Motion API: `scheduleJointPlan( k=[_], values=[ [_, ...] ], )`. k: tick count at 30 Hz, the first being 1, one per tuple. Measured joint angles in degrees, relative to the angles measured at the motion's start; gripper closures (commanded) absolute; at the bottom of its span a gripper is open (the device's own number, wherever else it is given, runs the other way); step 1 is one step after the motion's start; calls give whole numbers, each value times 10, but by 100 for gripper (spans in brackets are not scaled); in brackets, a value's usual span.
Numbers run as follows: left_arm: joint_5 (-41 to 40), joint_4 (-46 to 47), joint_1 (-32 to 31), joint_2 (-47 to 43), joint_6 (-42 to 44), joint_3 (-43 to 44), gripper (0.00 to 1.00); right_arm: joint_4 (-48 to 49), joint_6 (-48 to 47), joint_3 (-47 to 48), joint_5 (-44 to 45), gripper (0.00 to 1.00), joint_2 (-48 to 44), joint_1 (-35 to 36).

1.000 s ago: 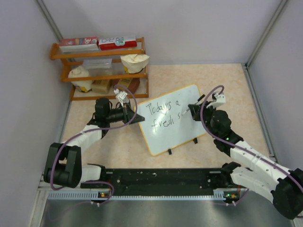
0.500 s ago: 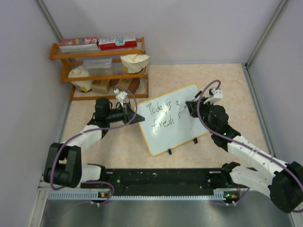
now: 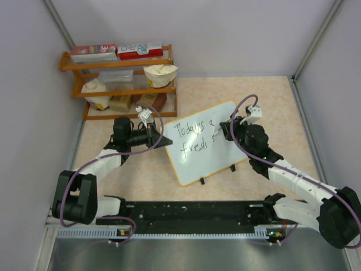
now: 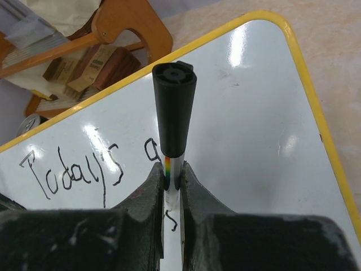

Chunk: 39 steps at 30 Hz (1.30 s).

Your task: Write a sentence on the whiteboard

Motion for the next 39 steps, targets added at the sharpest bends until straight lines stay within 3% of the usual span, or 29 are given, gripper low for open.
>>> scheduleJointPlan(
  k=[19, 29, 39],
  values=[
    [0, -1, 0, 0, 0, 0, 100, -16, -2, 0, 52, 100, -11, -1],
    [0, -1, 0, 0, 0, 0, 100, -8, -6, 0, 38, 100, -45, -4],
    [0, 0, 0, 0, 0, 0, 100, -4, -6, 0, 36, 100, -14, -4]
  ],
)
